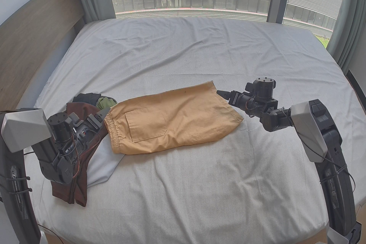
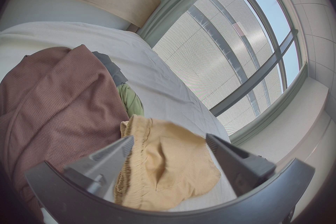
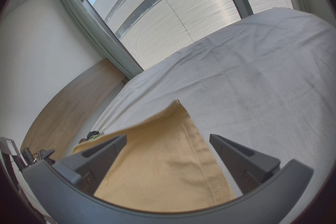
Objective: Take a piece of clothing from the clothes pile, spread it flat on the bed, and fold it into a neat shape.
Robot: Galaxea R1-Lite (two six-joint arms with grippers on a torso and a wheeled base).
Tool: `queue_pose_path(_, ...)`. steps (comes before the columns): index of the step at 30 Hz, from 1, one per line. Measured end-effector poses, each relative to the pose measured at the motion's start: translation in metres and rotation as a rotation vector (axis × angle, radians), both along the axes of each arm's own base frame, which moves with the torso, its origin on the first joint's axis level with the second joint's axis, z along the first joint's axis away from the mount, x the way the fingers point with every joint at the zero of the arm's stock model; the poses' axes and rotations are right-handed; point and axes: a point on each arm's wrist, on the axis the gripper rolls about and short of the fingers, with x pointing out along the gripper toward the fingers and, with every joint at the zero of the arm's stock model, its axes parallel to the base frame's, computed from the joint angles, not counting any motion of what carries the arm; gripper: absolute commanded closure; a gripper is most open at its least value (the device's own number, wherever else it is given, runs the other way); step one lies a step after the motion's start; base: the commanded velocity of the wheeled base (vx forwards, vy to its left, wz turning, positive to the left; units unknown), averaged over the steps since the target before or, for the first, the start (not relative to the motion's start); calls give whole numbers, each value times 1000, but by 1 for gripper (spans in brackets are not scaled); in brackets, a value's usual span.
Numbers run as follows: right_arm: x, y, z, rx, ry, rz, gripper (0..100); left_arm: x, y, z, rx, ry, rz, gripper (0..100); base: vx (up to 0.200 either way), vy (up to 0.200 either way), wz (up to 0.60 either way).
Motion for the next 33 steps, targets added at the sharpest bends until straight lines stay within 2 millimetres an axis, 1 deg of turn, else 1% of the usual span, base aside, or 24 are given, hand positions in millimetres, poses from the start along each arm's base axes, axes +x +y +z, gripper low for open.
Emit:
queue_pose_path(3,0,0,1,13,7,-4,0,1,2,4,0,-13,8,0,0,0,0)
queue_pose_path(6,-1,0,14,22,-13,-7,0,-2,3,12,-7,-30,10,0,0,0,0)
queue_pose_path(8,-3,0,26,28,-34,-7,0,-4,3,18,-16,-40,7,0,0,0,0)
queue_pose_path(11,-6,0,51,39,-78,-5,0,-11,2,27,-25,-52,-7,0,0,0,0)
queue_pose_path(15,-19,0,87,50,-131,8,0,-21,-1,36,-30,-58,-42,0,0,0,0)
queue_pose_path(18,-32,-1,97,43,-114,22,0,-28,-3,41,-27,-59,-65,0,0,0,0)
queue_pose_path(21,-49,-2,97,19,-74,40,0,-35,-4,44,-15,-58,-95,0,0,0,0)
queue_pose_path(25,-74,-5,89,-16,-28,64,0,-43,-6,46,12,-57,-133,0,0,0,0)
queue_pose_path(33,-127,-12,61,-61,38,105,0,-64,-14,42,120,-47,-225,0,0,0,0)
